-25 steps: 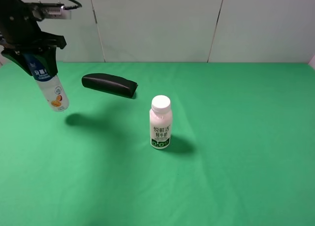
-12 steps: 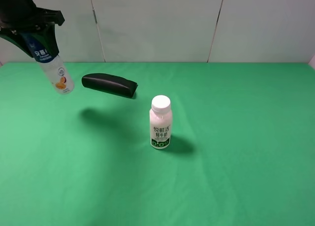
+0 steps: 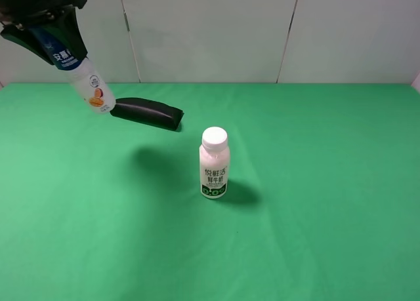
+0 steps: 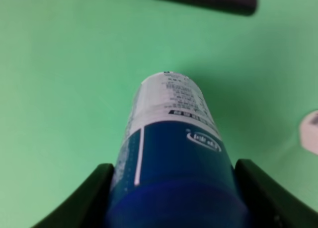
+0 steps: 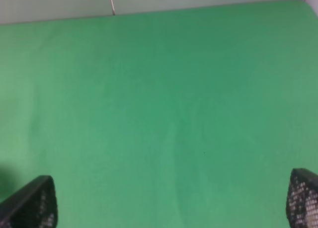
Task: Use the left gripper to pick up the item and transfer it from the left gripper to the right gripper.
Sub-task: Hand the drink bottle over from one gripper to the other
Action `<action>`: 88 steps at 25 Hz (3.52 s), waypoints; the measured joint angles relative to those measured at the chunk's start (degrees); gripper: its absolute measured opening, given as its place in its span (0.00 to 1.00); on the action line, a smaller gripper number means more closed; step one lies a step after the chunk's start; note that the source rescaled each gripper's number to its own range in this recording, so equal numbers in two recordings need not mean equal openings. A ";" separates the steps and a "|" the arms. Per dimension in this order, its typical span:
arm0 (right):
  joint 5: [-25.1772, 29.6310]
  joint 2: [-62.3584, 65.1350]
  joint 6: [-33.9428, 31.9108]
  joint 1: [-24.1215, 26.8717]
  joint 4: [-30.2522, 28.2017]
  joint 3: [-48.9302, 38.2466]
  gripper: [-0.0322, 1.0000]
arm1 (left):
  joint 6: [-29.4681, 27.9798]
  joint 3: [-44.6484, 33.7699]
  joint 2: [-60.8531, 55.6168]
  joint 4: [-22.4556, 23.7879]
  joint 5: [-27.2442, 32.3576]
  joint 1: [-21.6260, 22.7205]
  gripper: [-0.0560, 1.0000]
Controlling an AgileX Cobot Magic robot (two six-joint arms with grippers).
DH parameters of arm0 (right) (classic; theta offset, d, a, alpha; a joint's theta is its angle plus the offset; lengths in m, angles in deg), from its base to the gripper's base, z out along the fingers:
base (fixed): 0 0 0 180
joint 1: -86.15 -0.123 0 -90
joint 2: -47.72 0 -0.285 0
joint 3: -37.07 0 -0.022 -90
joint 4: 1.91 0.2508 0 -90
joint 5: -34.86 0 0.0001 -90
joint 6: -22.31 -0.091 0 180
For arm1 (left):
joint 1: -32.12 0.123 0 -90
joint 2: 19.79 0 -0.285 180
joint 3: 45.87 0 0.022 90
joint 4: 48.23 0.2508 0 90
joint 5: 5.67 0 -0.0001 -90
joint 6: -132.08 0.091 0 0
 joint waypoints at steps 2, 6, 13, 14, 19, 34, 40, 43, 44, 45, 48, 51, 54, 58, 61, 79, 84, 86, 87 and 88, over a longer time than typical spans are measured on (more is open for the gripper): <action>0.00 0.00 0.00 0.00 0.00 0.00 1.00 | 0.05 0.00 0.00 0.00 -0.07 -1.46 0.06; 0.00 0.00 0.00 0.00 0.00 0.00 1.00 | 0.05 0.00 0.00 -0.06 -2.83 -6.23 0.06; 0.26 -1.92 0.00 0.00 0.00 0.37 1.00 | -0.83 0.00 0.00 -0.34 -11.12 -14.67 0.06; 0.26 -3.50 0.00 0.00 0.00 1.04 1.00 | -0.95 0.00 0.00 -0.47 -11.73 -15.57 0.06; -0.93 -12.89 0.61 -0.06 0.24 5.07 1.00 | -1.32 0.00 0.29 -5.15 -14.44 -17.26 0.06; -17.32 -32.88 28.28 -3.82 22.16 7.53 1.00 | 6.10 0.00 2.37 -24.64 -19.69 -17.42 0.06; -21.72 -39.79 31.13 -9.94 21.82 11.14 1.00 | 8.11 0.00 2.37 -30.54 -19.73 -17.42 0.06; -23.73 -43.25 33.27 -12.61 21.82 12.48 1.00 | 8.67 0.00 2.37 -32.76 -19.53 -17.42 0.06; -24.33 -44.10 34.14 -13.26 21.82 12.84 1.00 | 8.83 0.00 2.37 -33.19 -19.35 -17.42 0.06; -24.71 -45.02 34.88 -13.99 21.82 13.29 1.00 | 8.95 0.00 2.37 -33.65 -19.13 -17.42 0.06; -26.01 -46.85 36.71 -15.99 21.82 14.33 1.00 | 9.07 0.00 2.37 -35.04 -18.81 -17.42 0.06; -28.80 -47.45 38.75 -18.59 21.74 14.51 1.00 | 9.51 0.00 2.37 -36.50 -18.22 -17.42 0.06; -31.63 -47.75 40.45 -21.09 21.30 14.62 1.00 | 9.61 0.00 2.37 -37.20 -16.84 -17.42 0.06; -34.24 -48.60 41.63 -21.90 20.54 14.72 1.00 | 9.63 0.00 2.37 -37.54 -15.26 -17.42 0.06; -35.95 -48.73 43.60 -21.90 20.11 14.72 1.00 | 10.10 0.00 2.37 -39.56 -14.57 -17.42 0.06; -37.79 -56.30 46.22 -27.53 20.24 19.30 1.00 | 13.15 0.00 2.37 -46.03 -14.53 -18.80 0.06; -40.74 -61.01 46.27 -31.43 18.78 19.82 1.00 | 13.17 0.00 2.37 -46.03 -14.53 -18.80 0.06; -42.34 -63.09 46.27 -31.59 18.71 19.86 1.00 | 13.17 0.00 2.37 -46.03 -14.53 -18.80 0.06; -43.32 -63.92 46.27 -31.59 18.59 19.86 1.00 | 13.17 0.00 2.37 -46.03 -14.53 -18.80 0.06; -44.27 -64.88 46.27 -31.59 18.59 19.86 1.00 | 13.17 0.00 2.37 -46.03 -14.53 -18.80 0.06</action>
